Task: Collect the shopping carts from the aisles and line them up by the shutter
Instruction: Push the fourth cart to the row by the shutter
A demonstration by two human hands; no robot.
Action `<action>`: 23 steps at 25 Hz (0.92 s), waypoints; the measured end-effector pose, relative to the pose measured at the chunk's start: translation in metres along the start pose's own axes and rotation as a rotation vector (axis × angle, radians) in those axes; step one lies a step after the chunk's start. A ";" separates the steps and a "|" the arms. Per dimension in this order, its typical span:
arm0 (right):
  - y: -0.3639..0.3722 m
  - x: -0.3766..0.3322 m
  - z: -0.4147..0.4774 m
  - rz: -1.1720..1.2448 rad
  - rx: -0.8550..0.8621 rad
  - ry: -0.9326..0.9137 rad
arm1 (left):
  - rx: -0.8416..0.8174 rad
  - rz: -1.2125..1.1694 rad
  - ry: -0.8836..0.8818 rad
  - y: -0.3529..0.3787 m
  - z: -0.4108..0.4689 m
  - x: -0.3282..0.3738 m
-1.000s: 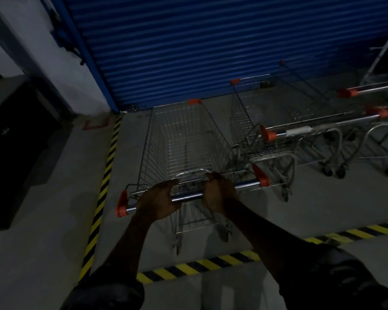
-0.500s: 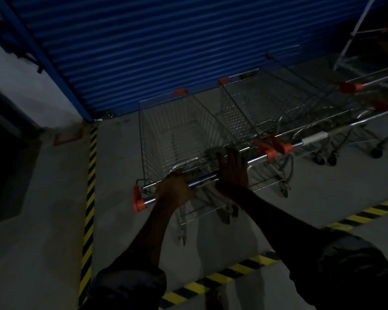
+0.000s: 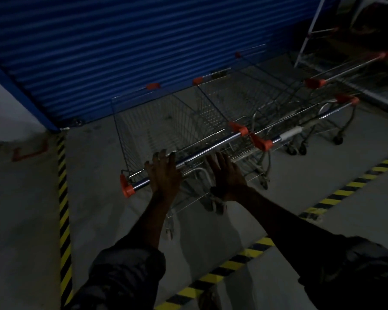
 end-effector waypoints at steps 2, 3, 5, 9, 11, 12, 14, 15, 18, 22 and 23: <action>0.000 0.012 -0.008 0.042 -0.001 0.022 | -0.001 -0.009 0.053 -0.001 -0.010 0.013; -0.002 0.019 -0.013 0.066 0.010 0.031 | -0.008 -0.009 0.046 -0.002 -0.014 0.018; -0.009 0.033 -0.025 0.120 0.033 0.061 | -0.036 -0.027 0.026 -0.006 -0.019 0.028; -0.026 0.059 -0.047 0.202 0.045 0.090 | -0.033 -0.232 -0.088 -0.018 -0.020 0.043; -0.036 0.071 -0.063 0.269 0.078 0.052 | -0.075 -0.364 -0.146 -0.030 -0.020 0.062; -0.040 0.078 -0.070 0.296 0.085 0.042 | -0.081 -0.377 -0.147 -0.038 -0.021 0.073; -0.048 0.090 -0.085 0.299 0.082 0.046 | -0.062 -0.396 -0.121 -0.054 -0.030 0.099; -0.051 0.099 -0.094 0.286 0.078 0.051 | -0.046 -0.404 -0.097 -0.061 -0.036 0.114; -0.056 0.129 -0.125 0.298 0.083 0.072 | 0.022 -0.449 -0.024 -0.083 -0.057 0.162; -0.082 0.178 -0.169 0.437 0.227 0.092 | 0.124 -0.607 0.112 -0.108 -0.074 0.224; -0.090 0.189 -0.180 0.453 0.269 0.093 | 0.152 -0.633 0.148 -0.116 -0.077 0.238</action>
Point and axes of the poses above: each hand's wrist, its own z-axis towards the middle knuckle, its own y-axis out of the palm, x = y × z, the point moved 7 cm from there along z, towards the middle knuckle, and after that the axes turned 15 degrees about y, right-handed, at the moved point
